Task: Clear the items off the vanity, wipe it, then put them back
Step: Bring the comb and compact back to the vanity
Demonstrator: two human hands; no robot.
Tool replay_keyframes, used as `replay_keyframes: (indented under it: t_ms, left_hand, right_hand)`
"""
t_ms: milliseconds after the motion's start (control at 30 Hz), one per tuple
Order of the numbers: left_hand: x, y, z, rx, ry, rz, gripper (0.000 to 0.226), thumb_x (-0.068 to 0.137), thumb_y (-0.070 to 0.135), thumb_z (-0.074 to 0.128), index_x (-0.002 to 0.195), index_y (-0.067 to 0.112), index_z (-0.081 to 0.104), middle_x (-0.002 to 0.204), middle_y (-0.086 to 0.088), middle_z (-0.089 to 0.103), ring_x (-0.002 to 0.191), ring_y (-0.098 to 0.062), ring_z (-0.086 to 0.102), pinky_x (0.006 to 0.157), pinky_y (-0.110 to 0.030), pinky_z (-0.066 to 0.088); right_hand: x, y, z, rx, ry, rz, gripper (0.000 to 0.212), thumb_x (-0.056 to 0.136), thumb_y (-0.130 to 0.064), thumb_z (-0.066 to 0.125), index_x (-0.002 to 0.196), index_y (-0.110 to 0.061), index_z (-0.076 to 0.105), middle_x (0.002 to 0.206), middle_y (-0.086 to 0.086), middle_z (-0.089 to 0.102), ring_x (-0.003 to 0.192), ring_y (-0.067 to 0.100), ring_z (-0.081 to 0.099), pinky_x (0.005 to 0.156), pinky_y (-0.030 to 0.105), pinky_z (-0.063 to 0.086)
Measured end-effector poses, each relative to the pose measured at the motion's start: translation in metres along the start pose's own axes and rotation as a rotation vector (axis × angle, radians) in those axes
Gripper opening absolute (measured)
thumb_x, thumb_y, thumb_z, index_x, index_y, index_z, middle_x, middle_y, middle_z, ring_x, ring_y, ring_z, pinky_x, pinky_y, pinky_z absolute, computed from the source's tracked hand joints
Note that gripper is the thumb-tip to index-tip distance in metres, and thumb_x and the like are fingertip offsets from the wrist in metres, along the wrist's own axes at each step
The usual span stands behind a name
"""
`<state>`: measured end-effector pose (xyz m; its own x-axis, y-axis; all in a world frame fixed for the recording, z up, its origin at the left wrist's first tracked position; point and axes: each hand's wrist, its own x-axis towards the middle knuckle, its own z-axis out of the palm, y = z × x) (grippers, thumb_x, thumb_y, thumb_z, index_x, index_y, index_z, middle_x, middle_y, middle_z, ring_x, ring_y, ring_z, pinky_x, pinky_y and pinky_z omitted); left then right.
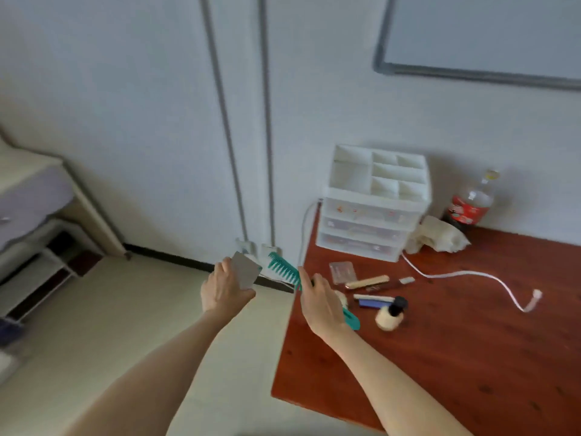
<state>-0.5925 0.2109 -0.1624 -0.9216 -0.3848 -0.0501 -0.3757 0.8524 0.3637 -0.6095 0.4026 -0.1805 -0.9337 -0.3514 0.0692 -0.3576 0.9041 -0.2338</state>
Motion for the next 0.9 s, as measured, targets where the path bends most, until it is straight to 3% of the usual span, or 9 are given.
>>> replay_keyframes:
  t_ms: [67, 133, 300, 467, 567, 900]
  left_hand:
    - [0.007, -0.036, -0.019, -0.019, 0.037, -0.104, 0.067, 0.066, 0.034, 0.072, 0.116, 0.008, 0.037, 0.113, -0.010, 0.053, 0.097, -0.030, 0.056, 0.074, -0.036, 0.044]
    - [0.014, -0.074, -0.040, -0.045, 0.061, -0.194, 0.064, 0.066, 0.035, 0.072, 0.113, 0.008, 0.038, 0.112, -0.009, 0.054, 0.098, -0.029, 0.057, 0.074, -0.037, 0.047]
    - [0.032, -0.187, -0.091, -0.087, 0.138, -0.412, 0.063, 0.064, 0.038, 0.072, 0.109, 0.011, 0.037, 0.112, -0.007, 0.055, 0.102, -0.027, 0.057, 0.076, -0.035, 0.048]
    - [0.037, -0.307, -0.147, -0.126, 0.225, -0.624, 0.065, 0.062, 0.044, 0.073, 0.104, 0.012, 0.036, 0.109, -0.006, 0.055, 0.100, -0.026, 0.058, 0.077, -0.035, 0.049]
    - [0.035, -0.373, -0.175, -0.114, 0.282, -0.714, 0.059, 0.065, 0.038, 0.071, 0.105, 0.012, 0.036, 0.109, -0.006, 0.054, 0.102, -0.026, 0.056, 0.075, -0.033, 0.045]
    - [0.055, -0.547, -0.242, -0.082, 0.382, -0.989, 0.063, 0.064, 0.040, 0.072, 0.107, 0.013, 0.036, 0.114, -0.005, 0.053, 0.107, -0.024, 0.053, 0.077, -0.033, 0.043]
  right_hand:
    - [0.029, -0.041, 0.009, 0.014, -0.071, -0.037, 0.050, 0.093, -0.009, 0.041, 0.141, -0.014, 0.029, 0.116, 0.017, 0.052, 0.103, 0.033, 0.052, 0.074, 0.042, 0.048]
    - [0.053, -0.084, 0.019, 0.013, -0.115, -0.047, 0.050, 0.094, -0.007, 0.035, 0.142, -0.015, 0.025, 0.123, 0.015, 0.048, 0.109, 0.032, 0.048, 0.080, 0.041, 0.045]
    - [0.110, -0.218, 0.052, 0.001, -0.142, -0.176, 0.047, 0.094, -0.007, 0.038, 0.139, -0.013, 0.027, 0.124, 0.015, 0.048, 0.108, 0.029, 0.049, 0.075, 0.037, 0.043]
    - [0.144, -0.373, 0.073, -0.008, -0.143, -0.362, 0.046, 0.097, -0.014, 0.036, 0.142, -0.014, 0.026, 0.127, 0.012, 0.046, 0.111, 0.030, 0.047, 0.083, 0.039, 0.043]
    - [0.151, -0.452, 0.086, 0.001, -0.149, -0.476, 0.046, 0.097, -0.019, 0.038, 0.141, -0.014, 0.025, 0.127, 0.011, 0.045, 0.111, 0.030, 0.047, 0.084, 0.039, 0.042]
    - [0.206, -0.657, 0.140, 0.038, -0.221, -0.784, 0.047, 0.097, -0.021, 0.039, 0.141, -0.015, 0.023, 0.126, 0.012, 0.043, 0.110, 0.027, 0.045, 0.085, 0.038, 0.044]
